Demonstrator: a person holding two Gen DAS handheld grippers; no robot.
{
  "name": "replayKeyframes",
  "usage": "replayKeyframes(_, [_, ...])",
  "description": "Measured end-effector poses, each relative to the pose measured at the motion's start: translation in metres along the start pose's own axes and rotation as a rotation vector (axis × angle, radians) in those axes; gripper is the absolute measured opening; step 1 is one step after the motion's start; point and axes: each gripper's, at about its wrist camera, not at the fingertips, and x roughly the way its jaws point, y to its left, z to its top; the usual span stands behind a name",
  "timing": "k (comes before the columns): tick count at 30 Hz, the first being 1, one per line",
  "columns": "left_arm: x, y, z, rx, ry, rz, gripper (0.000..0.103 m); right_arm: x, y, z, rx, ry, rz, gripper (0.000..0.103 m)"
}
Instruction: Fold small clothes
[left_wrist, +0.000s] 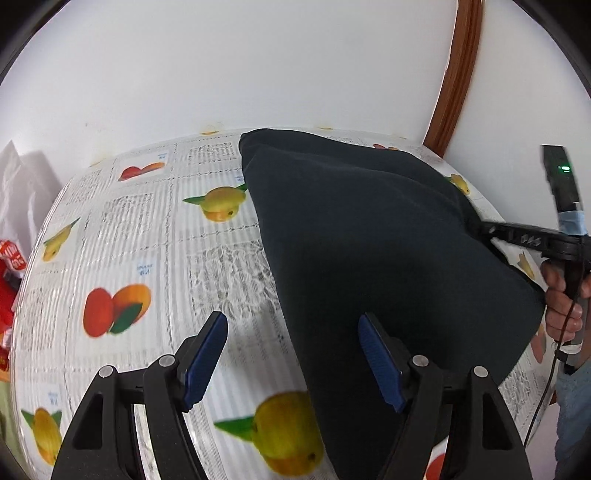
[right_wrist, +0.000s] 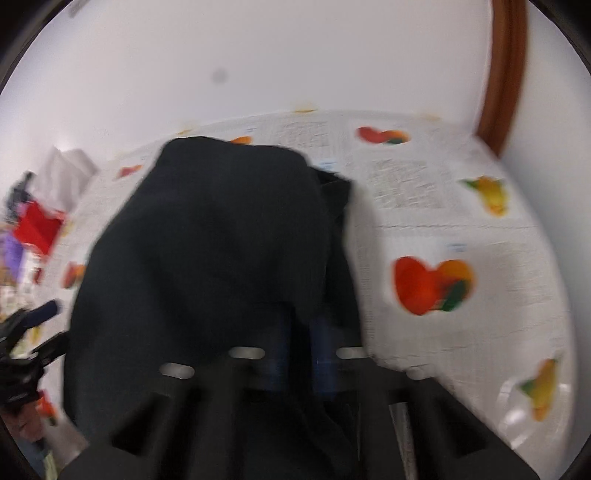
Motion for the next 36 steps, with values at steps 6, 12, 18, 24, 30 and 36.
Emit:
replayKeyframes(6, [0.005, 0.004, 0.012, 0.005, -0.007, -0.017, 0.073, -0.005, -0.006, 0.005, 0.011, 0.008, -0.002, 0.009])
replayKeyframes(12, [0.013, 0.011, 0.022, -0.02, -0.005, -0.043, 0.073, 0.004, 0.005, 0.048, -0.008, -0.026, -0.043, 0.031])
replayKeyframes(18, [0.023, 0.012, 0.024, -0.032, 0.018, -0.068, 0.073, 0.054, 0.004, 0.086, 0.036, 0.033, -0.028, 0.032])
replayKeyframes(24, [0.026, 0.01, 0.024, -0.025, 0.03, -0.071, 0.073, 0.048, 0.005, 0.101, 0.009, -0.041, 0.036, 0.009])
replayKeyframes(30, [0.016, 0.009, 0.02, -0.026, 0.024, -0.07, 0.071, 0.031, -0.005, 0.085, 0.037, -0.021, -0.017, 0.018])
replayKeyframes(36, [-0.002, 0.004, 0.006, -0.019, 0.018, -0.073, 0.071, -0.021, -0.021, 0.028, 0.051, -0.014, -0.01, 0.034])
